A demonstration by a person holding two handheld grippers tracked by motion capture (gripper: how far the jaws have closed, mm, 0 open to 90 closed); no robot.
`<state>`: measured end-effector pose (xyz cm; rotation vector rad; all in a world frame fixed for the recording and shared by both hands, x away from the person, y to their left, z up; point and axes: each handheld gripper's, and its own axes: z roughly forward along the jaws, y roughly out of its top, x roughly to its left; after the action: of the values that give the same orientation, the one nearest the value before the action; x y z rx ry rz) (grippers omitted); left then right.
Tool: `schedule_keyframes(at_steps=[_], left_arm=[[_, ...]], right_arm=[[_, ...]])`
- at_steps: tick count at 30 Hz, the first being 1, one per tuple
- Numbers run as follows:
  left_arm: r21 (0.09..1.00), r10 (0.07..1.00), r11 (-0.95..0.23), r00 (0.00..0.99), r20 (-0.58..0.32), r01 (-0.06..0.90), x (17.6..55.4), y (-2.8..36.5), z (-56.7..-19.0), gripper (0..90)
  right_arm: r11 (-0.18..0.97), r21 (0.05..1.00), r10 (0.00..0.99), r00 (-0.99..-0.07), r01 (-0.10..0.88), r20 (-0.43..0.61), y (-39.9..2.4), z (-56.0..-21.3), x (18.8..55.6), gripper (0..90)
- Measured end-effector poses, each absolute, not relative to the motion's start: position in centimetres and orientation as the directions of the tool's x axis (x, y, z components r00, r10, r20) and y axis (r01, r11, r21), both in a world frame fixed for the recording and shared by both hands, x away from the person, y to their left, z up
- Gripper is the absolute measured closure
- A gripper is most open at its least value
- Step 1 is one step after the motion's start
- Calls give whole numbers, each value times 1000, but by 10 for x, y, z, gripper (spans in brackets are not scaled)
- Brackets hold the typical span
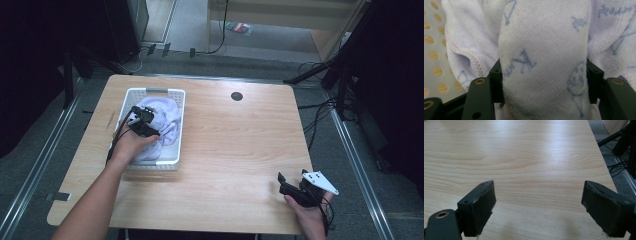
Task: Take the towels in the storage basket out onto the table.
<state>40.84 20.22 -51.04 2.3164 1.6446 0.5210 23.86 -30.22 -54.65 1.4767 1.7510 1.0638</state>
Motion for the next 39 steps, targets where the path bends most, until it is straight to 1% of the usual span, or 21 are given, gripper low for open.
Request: schedule_keyframes(at_steps=[2,6,9,12,23,30,38,39], left_arm=[[402,943,-331,295,151,854,409,202,-510,458],[390,940,-341,299,164,855,410,202,-508,531],[391,939,-342,298,170,854,409,202,-507,563],[406,947,-320,286,143,856,410,204,-504,586],[429,955,-292,284,84,855,411,207,-489,605],[455,953,-296,291,84,840,409,208,-474,606],[492,953,-293,289,86,820,405,211,-450,606],[497,951,-299,296,89,815,403,211,-442,606]], right_arm=[[55,869,980,-194,493,48,-302,-546,239,120],[56,866,980,-195,497,49,-303,-547,239,123],[54,867,979,-197,496,52,-303,-547,239,123],[54,868,979,-197,493,51,-303,-546,239,123],[56,869,980,-195,492,48,-303,-546,239,121],[55,868,980,-194,493,48,-303,-546,239,121],[56,867,980,-194,495,48,-302,-546,239,121],[55,868,980,-194,494,48,-303,-546,239,121]])
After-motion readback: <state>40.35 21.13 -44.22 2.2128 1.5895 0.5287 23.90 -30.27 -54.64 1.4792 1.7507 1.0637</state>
